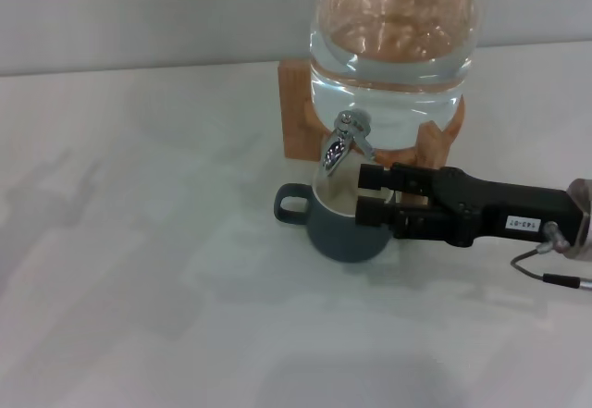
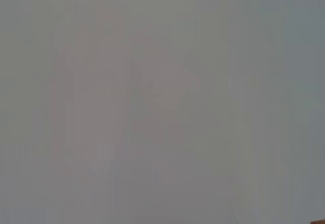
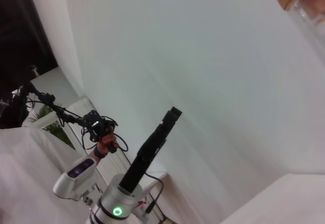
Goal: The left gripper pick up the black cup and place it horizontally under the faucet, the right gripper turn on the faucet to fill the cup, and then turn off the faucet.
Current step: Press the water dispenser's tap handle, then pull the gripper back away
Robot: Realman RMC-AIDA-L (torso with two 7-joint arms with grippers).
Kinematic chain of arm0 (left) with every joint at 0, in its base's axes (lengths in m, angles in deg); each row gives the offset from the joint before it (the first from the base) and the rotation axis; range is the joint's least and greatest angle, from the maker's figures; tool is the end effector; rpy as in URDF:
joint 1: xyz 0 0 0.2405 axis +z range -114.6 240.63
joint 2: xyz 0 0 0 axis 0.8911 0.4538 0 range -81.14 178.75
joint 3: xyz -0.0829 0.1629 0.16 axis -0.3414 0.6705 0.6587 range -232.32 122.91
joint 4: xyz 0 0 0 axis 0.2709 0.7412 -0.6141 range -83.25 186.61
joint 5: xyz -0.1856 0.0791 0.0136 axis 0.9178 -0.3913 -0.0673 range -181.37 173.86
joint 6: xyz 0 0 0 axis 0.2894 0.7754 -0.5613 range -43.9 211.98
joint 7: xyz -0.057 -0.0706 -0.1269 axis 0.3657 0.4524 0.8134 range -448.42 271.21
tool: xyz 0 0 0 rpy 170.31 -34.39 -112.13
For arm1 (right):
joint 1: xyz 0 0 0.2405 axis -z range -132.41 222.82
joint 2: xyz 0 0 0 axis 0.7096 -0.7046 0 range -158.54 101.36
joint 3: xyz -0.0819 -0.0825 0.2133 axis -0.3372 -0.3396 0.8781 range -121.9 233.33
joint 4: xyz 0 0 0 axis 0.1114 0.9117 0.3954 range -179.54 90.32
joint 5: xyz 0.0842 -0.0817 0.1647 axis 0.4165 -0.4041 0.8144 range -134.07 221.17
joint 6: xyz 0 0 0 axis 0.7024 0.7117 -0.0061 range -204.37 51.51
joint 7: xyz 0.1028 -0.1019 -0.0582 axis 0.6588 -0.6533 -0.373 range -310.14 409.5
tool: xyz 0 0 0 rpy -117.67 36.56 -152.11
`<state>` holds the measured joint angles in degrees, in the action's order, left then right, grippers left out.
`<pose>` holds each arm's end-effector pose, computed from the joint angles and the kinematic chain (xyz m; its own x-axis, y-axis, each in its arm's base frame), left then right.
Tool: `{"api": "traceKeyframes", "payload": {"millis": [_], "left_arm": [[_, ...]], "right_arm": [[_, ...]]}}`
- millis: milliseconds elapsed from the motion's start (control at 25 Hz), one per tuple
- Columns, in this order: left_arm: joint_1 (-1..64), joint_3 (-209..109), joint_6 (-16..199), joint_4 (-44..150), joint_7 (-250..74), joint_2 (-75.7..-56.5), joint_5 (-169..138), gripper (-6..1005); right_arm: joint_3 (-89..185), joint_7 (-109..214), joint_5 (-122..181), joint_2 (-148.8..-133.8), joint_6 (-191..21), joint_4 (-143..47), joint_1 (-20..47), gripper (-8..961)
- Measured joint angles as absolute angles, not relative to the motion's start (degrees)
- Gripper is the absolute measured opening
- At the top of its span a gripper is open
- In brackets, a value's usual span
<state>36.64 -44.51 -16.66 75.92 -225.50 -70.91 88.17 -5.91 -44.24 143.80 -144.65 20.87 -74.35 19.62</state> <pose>-0.2584 0.3114 0.0841 0.5279 -0.3718 0.7636 0.5278 -0.5608 -0.6379 0.2078 0.2913 -0.0013 0.4953 -0.4622 -0.7355 -0.4888 -0.8482 0.2039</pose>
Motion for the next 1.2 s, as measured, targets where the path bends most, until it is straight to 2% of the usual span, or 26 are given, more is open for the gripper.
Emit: {"api": "traceKeyframes", "payload": {"millis": [560, 1200], "left_arm": [[36.74, -44.51, -16.69, 76.03, -225.40, -70.90, 88.18, 488], [36.74, -44.51, -16.68, 76.03, -225.44, -70.91, 87.92, 495]], "right_arm": [[-9.68, -44.64, 146.59, -144.59, 16.94, -74.39, 18.20, 842], [-8.68, -45.03, 147.08, -143.79, 15.95, -74.99, 18.24, 842]]}}
